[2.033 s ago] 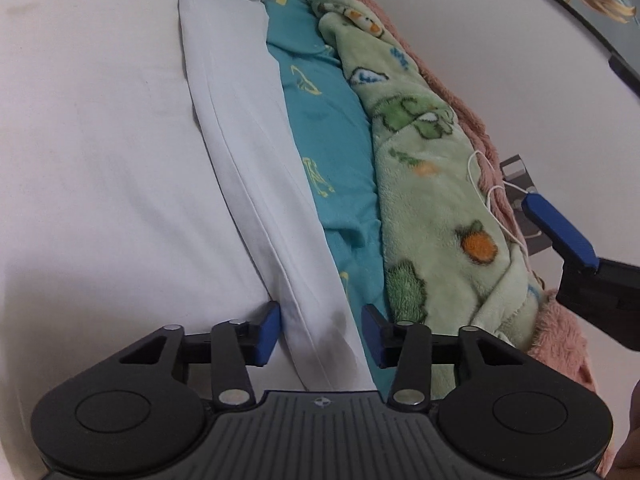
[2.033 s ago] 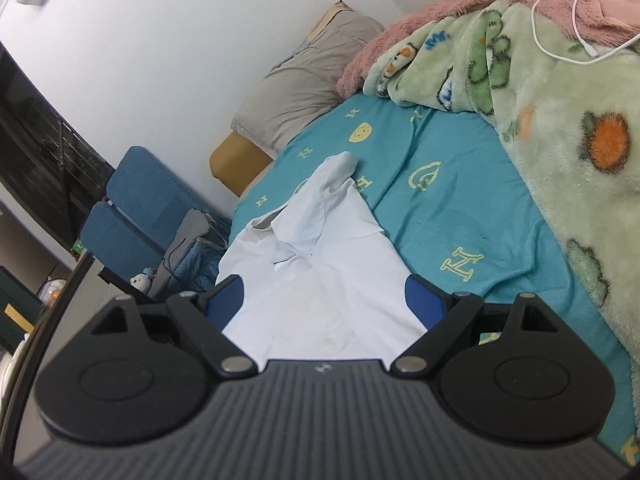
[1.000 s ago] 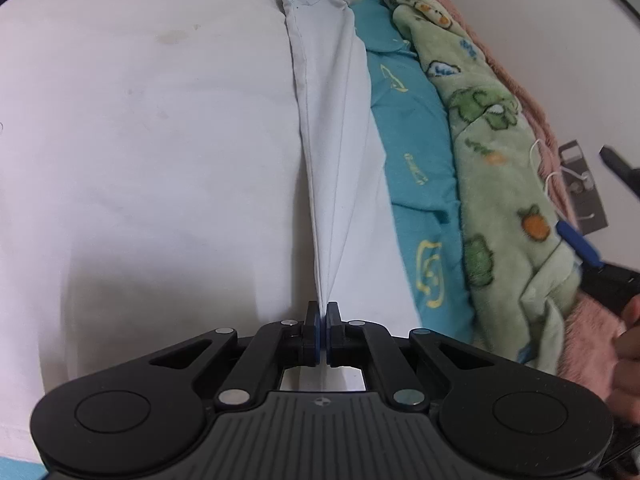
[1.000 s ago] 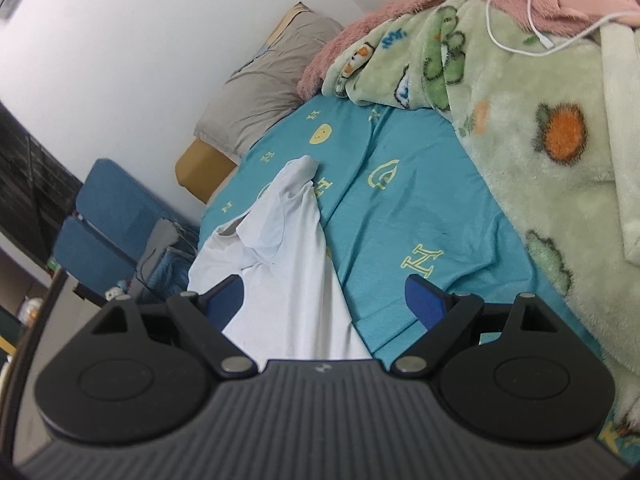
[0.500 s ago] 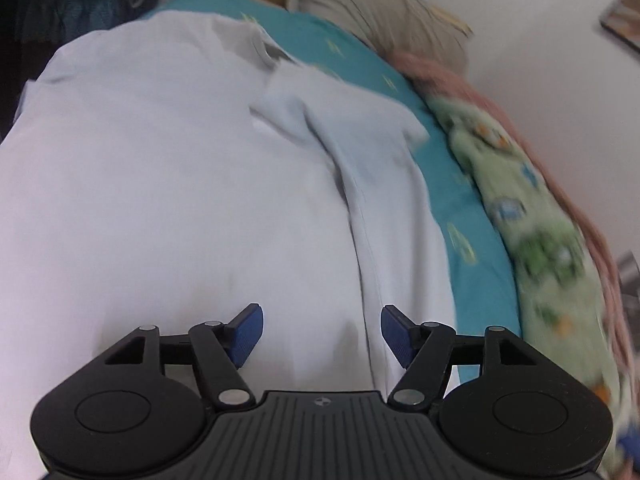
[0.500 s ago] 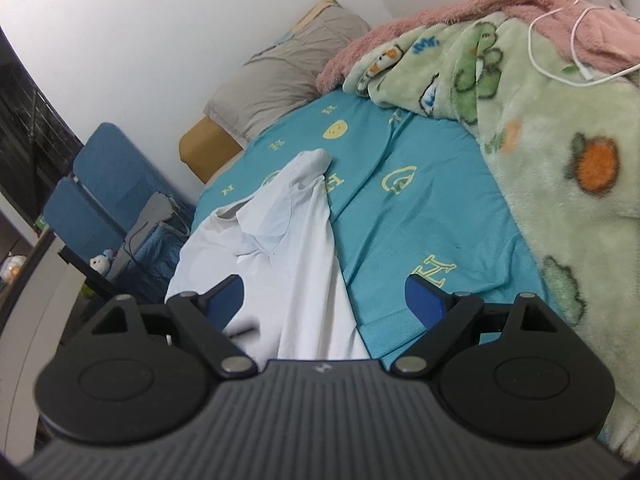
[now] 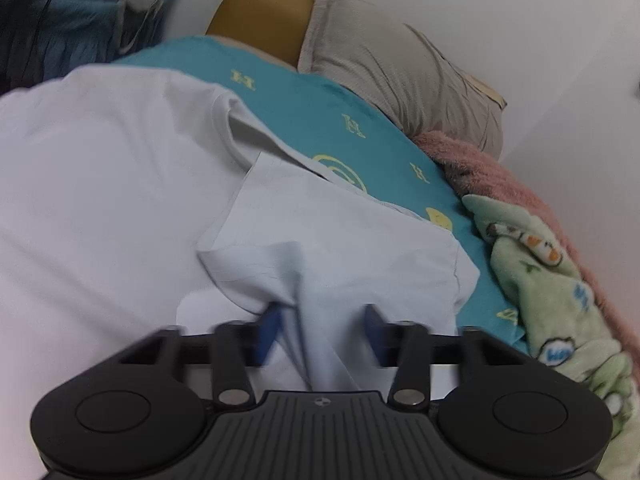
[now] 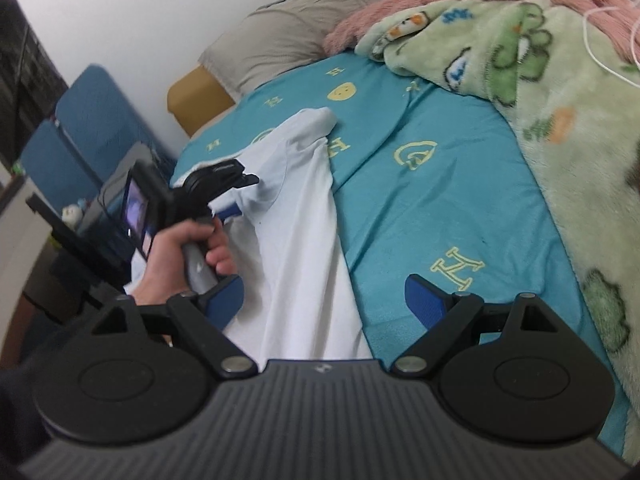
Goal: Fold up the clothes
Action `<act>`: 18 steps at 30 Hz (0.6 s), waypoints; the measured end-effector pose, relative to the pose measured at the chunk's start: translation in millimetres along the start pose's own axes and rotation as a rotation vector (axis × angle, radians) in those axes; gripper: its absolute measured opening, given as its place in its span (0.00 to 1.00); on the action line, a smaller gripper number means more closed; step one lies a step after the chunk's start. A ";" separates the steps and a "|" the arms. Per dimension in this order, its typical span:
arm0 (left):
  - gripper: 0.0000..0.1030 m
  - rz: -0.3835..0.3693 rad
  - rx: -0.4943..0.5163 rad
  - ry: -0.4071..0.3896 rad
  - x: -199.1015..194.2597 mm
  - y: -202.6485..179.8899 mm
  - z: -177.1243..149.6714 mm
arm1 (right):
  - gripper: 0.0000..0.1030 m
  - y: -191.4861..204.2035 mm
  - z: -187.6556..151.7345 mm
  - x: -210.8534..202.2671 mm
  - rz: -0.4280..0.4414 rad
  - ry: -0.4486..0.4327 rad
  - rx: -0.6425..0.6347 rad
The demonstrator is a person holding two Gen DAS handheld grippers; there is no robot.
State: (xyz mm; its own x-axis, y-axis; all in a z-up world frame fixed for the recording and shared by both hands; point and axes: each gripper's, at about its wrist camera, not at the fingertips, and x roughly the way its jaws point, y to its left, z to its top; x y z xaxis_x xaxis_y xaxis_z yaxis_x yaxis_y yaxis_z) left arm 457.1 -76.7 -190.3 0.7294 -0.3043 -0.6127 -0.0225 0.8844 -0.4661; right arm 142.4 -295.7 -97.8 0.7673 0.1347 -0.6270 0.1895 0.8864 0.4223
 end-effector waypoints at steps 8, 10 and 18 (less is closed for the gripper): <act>0.04 0.158 0.233 -0.151 -28.9 -22.0 17.7 | 0.86 4.7 -1.3 3.6 -0.007 -0.001 -0.028; 0.08 0.216 0.266 -0.117 -21.7 -22.1 16.5 | 0.86 4.4 -1.6 3.5 -0.015 -0.008 -0.031; 0.44 0.077 0.195 0.027 -84.1 -5.1 -29.6 | 0.86 1.0 2.2 0.2 -0.029 -0.013 -0.046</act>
State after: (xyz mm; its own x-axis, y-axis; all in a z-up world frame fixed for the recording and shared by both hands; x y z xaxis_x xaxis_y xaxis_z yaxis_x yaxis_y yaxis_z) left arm 375.6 -66.2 -155.3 0.7117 -0.2406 -0.6600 0.0571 0.9562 -0.2870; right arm 144.0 -295.7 -96.1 0.7699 0.1028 -0.6298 0.1837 0.9094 0.3731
